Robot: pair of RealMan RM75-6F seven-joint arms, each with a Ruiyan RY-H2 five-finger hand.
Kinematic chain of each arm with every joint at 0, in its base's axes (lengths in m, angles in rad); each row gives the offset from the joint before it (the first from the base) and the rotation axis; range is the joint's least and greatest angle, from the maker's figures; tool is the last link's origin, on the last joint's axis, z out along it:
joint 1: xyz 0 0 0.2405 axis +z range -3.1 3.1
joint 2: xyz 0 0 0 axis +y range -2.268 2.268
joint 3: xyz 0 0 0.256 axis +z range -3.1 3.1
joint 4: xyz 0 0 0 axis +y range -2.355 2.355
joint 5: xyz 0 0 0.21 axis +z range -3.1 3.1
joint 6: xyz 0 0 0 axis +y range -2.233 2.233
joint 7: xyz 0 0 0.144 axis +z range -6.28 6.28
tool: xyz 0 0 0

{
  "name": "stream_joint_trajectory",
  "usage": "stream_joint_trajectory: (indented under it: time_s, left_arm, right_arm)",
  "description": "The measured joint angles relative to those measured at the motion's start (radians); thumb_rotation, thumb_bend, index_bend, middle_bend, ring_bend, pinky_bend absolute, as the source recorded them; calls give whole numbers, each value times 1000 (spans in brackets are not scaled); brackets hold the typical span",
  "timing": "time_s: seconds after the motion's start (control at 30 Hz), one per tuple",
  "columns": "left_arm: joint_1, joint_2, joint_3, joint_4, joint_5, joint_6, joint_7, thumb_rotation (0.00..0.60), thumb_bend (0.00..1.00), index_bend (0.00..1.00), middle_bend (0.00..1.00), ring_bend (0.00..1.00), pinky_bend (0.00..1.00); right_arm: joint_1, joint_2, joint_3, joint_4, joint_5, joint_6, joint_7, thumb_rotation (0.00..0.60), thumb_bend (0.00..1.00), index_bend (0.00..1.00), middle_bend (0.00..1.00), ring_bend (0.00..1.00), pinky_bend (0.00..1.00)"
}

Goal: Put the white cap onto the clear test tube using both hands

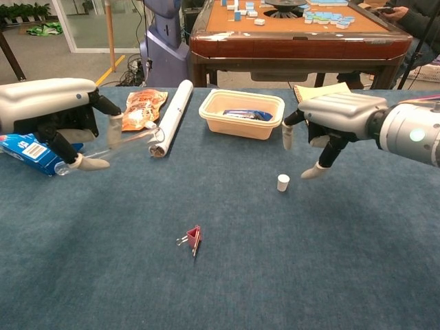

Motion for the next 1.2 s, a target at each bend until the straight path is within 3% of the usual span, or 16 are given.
stream_joint_trajectory:
  time_s: [0.57, 1.2]
  left_arm:
    - [-2, -7, -1, 14, -11, -8, -2, 600, 219, 613, 1000, 1000, 1000]
    - [2, -3, -1, 26, -14, -9, -16, 600, 219, 615, 1000, 1000, 1000]
  right_arm:
    - [8, -85, 1, 124, -7, -58, 20, 534, 253, 474, 1000, 1000, 1000]
    - [22, -132, 12, 182, 4, -100, 16, 590, 284, 491, 1000, 1000, 1000]
